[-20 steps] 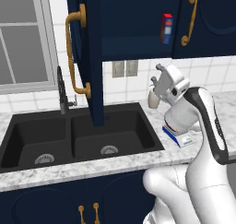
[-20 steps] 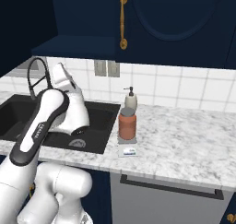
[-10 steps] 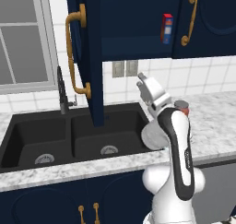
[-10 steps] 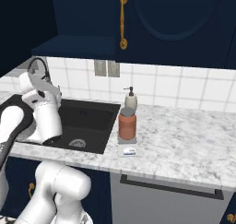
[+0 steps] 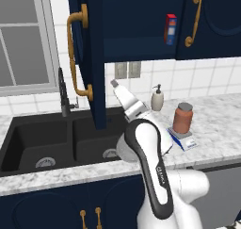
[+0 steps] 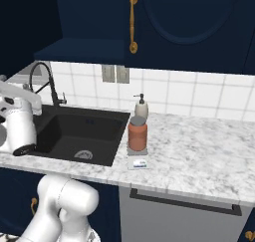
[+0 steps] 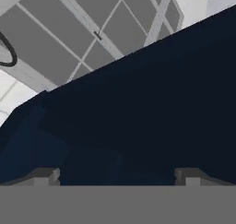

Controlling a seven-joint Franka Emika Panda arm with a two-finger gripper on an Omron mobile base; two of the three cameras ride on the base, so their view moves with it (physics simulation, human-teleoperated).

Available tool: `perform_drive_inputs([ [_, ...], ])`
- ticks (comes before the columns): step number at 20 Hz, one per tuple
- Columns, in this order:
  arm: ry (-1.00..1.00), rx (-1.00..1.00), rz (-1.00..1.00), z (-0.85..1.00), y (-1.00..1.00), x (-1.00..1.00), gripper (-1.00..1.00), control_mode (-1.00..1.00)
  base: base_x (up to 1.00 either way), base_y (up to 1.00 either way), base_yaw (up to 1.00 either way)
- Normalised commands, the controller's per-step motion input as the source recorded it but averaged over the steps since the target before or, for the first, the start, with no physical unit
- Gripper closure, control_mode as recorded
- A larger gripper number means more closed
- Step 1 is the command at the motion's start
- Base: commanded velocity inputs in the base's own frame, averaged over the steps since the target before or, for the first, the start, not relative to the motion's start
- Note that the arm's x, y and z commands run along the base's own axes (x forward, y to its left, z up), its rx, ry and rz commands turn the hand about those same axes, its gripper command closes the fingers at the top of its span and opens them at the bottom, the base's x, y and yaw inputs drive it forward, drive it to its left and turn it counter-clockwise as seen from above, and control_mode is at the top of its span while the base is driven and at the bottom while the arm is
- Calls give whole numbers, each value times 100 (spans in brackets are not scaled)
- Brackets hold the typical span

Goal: Pick the honey bottle and place it on the digital scale for weighing, and close the cabinet.

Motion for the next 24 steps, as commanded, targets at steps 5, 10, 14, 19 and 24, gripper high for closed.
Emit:
perform_drive_inputs([
  [5, -8, -22, 0, -98, 2, 10, -100, -100, 0, 0, 0],
  [10, -12, -3, 0, -54, -17, 2, -100, -100, 0, 0, 0],
  [14, -26, 6, 4, -10, 34, -47, -100, -100, 0, 0, 0],
  [19, -15, 9, 4, -33, 22, -30, -100, -100, 0, 0, 0],
  [24, -5, 0, 0, -39, 2, 0, -100, -100, 0, 0, 0],
])
